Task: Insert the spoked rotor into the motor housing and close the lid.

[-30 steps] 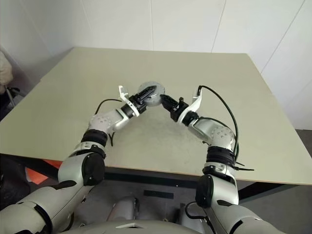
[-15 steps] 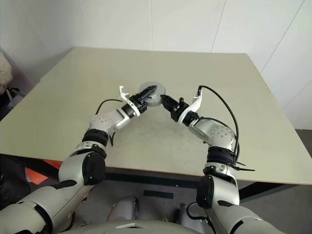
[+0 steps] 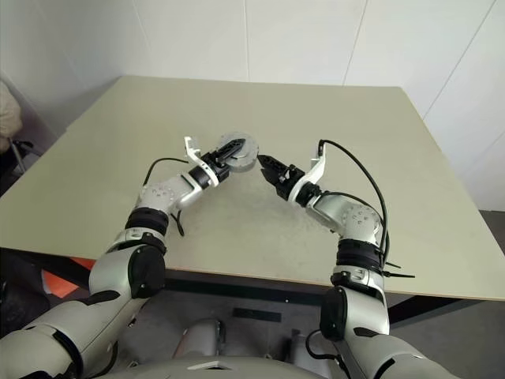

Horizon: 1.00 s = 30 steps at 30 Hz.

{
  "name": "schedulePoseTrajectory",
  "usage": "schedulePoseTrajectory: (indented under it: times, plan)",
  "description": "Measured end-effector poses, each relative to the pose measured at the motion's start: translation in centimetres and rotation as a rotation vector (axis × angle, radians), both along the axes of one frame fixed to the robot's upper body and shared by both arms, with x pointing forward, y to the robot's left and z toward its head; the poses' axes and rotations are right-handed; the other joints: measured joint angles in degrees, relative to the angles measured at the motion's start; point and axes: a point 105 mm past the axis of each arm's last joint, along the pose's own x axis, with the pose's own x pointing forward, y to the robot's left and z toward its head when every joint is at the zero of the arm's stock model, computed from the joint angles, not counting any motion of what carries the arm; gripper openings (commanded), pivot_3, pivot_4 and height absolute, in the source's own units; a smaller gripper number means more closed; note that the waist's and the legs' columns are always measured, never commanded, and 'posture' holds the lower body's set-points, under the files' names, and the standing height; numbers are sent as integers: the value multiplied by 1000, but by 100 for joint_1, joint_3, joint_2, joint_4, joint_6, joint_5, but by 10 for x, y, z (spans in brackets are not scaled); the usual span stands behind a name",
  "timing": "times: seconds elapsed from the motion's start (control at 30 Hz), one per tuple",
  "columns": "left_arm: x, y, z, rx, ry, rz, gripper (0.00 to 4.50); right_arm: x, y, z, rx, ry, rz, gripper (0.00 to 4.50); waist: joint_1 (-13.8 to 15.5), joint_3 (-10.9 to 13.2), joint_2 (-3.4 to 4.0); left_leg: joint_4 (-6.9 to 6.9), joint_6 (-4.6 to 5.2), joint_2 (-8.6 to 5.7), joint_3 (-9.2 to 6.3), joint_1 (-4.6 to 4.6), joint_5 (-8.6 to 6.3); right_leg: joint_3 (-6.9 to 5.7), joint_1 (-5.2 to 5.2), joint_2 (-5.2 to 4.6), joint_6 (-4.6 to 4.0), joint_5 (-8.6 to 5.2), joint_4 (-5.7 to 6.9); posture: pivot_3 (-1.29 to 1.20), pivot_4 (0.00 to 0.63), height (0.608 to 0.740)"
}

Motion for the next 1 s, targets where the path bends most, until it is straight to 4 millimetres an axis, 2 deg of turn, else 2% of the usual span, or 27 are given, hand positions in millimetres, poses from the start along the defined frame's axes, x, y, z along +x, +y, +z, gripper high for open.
schedulePoseTrajectory:
  times: [0.13, 0.37, 0.47, 0.53, 0.67, 0.83, 1.0]
  plan:
    - [5, 14, 4, 16, -15, 44, 2392, 0, 0, 0, -4, 1, -2, 2798, -20, 0, 0, 0, 0, 0, 0, 0, 0, 0, -2, 1, 0, 0, 0, 0, 0, 740]
    - [15, 82, 26, 122, -99, 212, 2392, 2, -3, -1, -14, 0, -18, 2798, -31, 0, 1, -2, -1, 2, -3, -1, -1, 0, -7, 2, 0, 0, -2, 0, 0, 740]
    - [16, 105, 25, 204, -111, 275, 2392, 2, -2, -3, -22, 3, -17, 2798, -11, 0, 0, -2, 0, 0, -3, -1, -1, -1, -2, 0, 1, 0, -4, 0, 0, 740]
    - [15, 113, 19, 255, -104, 294, 2392, 2, -1, -4, -25, 5, -15, 2798, 2, 0, 0, -1, 0, 0, -2, -1, -1, -1, 0, -1, 2, 1, -3, 0, 0, 740]
    - [15, 114, 2, 358, -75, 288, 2392, 2, 1, -6, -36, 10, -17, 2798, 16, 0, 0, 2, -1, 0, -2, 0, -1, -1, 7, -2, 9, 4, -4, 0, 0, 740]
    - [13, 100, -21, 418, -36, 240, 2392, 3, 1, -7, -40, 12, -19, 2798, 3, 1, -1, 5, -1, 1, -2, 0, 0, 0, 4, -2, 11, 5, -3, 0, 0, 740]
    - [9, 103, -44, 479, 6, 244, 2392, 3, -1, -9, -43, 16, -23, 2798, -36, 1, -1, 4, 0, 1, -3, 0, -1, 0, 1, -1, 11, 5, -3, 0, 0, 740]
